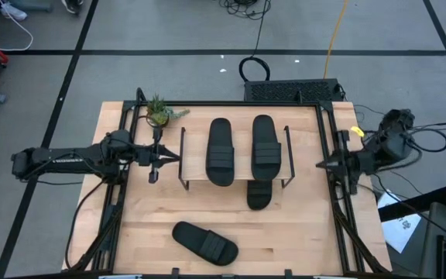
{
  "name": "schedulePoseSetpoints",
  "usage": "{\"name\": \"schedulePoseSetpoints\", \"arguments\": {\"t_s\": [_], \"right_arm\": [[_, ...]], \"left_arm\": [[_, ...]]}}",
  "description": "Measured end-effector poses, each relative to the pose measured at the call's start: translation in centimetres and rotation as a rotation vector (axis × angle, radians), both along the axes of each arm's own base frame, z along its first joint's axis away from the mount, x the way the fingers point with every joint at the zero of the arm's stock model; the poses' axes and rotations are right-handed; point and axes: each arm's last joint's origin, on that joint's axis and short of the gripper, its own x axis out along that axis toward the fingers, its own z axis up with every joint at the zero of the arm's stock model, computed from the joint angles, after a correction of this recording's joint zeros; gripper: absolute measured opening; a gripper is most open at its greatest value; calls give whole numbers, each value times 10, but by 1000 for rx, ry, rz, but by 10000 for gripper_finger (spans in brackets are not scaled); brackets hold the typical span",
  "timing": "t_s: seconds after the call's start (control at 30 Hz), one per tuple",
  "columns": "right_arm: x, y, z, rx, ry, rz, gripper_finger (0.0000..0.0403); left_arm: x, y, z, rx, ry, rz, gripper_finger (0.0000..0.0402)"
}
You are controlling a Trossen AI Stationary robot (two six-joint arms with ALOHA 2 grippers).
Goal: Pick and place slides into the shelf
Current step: Adjust the shelf
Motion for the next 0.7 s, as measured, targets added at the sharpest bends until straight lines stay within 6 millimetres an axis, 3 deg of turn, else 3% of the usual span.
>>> {"name": "schedulePoseSetpoints", "arguments": {"t_s": [0.2, 0.33, 0.47, 0.6, 0.7], "right_arm": [[-2, -16, -14, 63, -2, -221, 0], [-10, -23, -26, 194, 44, -204, 0], [-7, -22, -49, 220, 95, -217, 0], [0, -18, -66, 259, 67, -206, 0], [2, -22, -73, 291, 39, -332, 0]], "left_arm": [[0, 1, 4, 1, -36, 17, 26], [-3, 3, 8, -21, -77, 102, 26], [-9, 7, 9, -15, -73, 198, 26], [-14, 15, 6, -21, -42, 147, 26], [-15, 22, 7, -101, -39, 136, 26]]}}
